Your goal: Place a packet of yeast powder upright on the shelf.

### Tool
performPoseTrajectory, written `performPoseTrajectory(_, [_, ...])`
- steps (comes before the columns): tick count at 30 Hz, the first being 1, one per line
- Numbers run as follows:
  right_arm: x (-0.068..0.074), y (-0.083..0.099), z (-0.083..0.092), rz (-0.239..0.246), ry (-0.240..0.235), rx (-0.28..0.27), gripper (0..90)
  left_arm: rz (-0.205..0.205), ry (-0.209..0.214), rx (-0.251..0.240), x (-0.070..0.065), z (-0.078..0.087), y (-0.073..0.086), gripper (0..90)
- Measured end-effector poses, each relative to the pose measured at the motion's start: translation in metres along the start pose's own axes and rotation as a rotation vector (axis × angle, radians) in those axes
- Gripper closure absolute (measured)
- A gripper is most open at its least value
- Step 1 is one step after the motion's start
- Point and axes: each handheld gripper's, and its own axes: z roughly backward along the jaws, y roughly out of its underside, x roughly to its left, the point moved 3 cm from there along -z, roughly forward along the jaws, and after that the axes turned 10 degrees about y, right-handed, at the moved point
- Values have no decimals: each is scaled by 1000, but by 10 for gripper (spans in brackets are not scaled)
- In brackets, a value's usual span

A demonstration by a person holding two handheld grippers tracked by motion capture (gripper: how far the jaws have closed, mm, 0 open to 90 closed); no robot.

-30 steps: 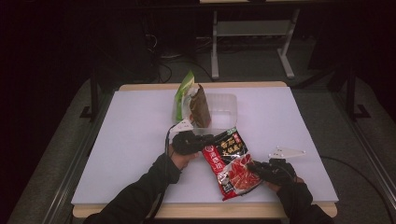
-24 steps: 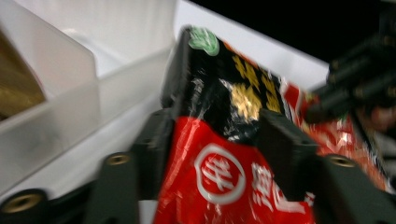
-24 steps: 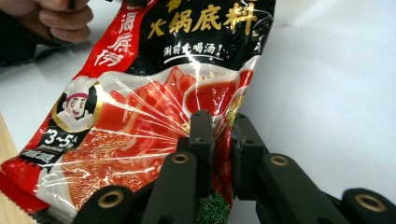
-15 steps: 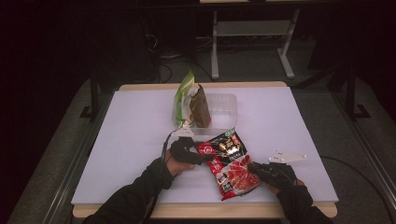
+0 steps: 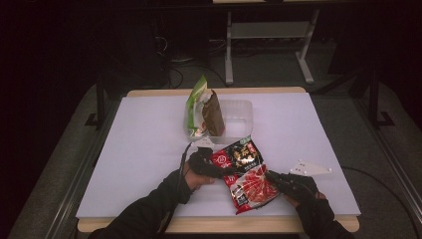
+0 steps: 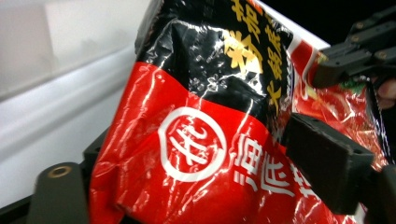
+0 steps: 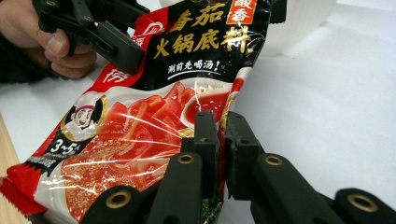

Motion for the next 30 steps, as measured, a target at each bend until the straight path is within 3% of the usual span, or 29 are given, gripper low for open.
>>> performPoseTrajectory(5, [-2,-1,-1,-24,6,-19,856,-11,41,-162,-2,6,-7,409])
performPoseTrajectory(7, [-3,-1,-1,-33,4,-24,858,-40,56,-203,-6,7,-10,467])
performPoseTrajectory(10, [-4,-2,0,-34,0,-42,868,-48,120,-271,-12,8,-13,537])
performPoseTrajectory(12, [-1,-4,-1,-26,-5,-46,869,-103,91,-275,-19,9,-16,571])
performPoseTrajectory(16, [1,-7,1,-13,-12,-59,868,-129,84,-327,-26,16,-23,648])
performPoseTrajectory(21, [6,-11,2,12,-6,-65,837,-167,94,-334,-35,23,-28,745])
performPoseTrajectory(22, [6,-11,2,20,-7,-67,821,-179,88,-335,-37,25,-28,751])
performPoseTrajectory(25, [10,-11,2,48,-17,-45,645,-193,72,-347,-43,28,-30,759])
performPoseTrajectory(30, [10,-10,9,86,-38,-32,428,-220,19,-361,-52,39,-35,764])
